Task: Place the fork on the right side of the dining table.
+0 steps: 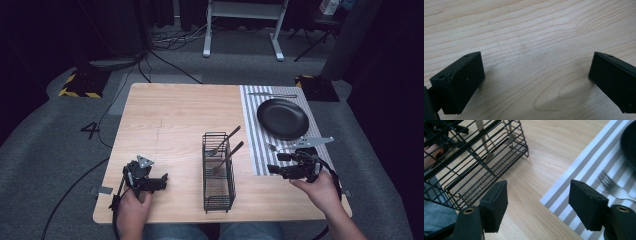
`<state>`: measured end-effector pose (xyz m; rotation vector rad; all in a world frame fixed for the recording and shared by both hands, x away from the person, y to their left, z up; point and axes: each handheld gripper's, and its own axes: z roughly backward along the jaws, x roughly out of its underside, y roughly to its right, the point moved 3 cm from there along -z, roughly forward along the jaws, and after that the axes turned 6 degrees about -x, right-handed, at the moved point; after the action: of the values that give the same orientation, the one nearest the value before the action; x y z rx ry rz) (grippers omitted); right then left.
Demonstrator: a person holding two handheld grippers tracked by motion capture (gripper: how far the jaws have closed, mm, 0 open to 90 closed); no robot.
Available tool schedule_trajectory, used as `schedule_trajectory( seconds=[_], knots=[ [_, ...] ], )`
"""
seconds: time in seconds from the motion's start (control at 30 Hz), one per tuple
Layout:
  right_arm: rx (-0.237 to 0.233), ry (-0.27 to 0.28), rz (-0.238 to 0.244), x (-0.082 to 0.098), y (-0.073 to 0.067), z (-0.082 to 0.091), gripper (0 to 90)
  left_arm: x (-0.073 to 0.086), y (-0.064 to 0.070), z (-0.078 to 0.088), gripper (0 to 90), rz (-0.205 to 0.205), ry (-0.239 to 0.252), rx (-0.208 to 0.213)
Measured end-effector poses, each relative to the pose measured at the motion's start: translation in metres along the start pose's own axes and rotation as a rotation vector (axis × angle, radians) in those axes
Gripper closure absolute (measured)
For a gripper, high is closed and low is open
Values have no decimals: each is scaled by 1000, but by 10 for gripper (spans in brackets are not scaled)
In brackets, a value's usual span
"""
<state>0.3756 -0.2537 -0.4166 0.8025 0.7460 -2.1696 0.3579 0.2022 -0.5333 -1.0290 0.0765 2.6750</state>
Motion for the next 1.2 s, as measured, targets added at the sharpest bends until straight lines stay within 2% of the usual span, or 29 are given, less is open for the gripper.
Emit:
schedule_trajectory(
  seconds=[0.23,0.6,0.8,1.2],
  knots=[
    [-11,-9,18,15,-5,-20,321,0,0,0,4,-1,0,-1],
    [18,-22,46,41,-6,-46,328,0,0,0,4,1,1,0],
    [16,-10,47,56,-4,-59,330,0,0,0,4,0,0,0],
    [36,10,129,75,-7,-77,320,0,0,0,4,-1,-1,0]
  ],
)
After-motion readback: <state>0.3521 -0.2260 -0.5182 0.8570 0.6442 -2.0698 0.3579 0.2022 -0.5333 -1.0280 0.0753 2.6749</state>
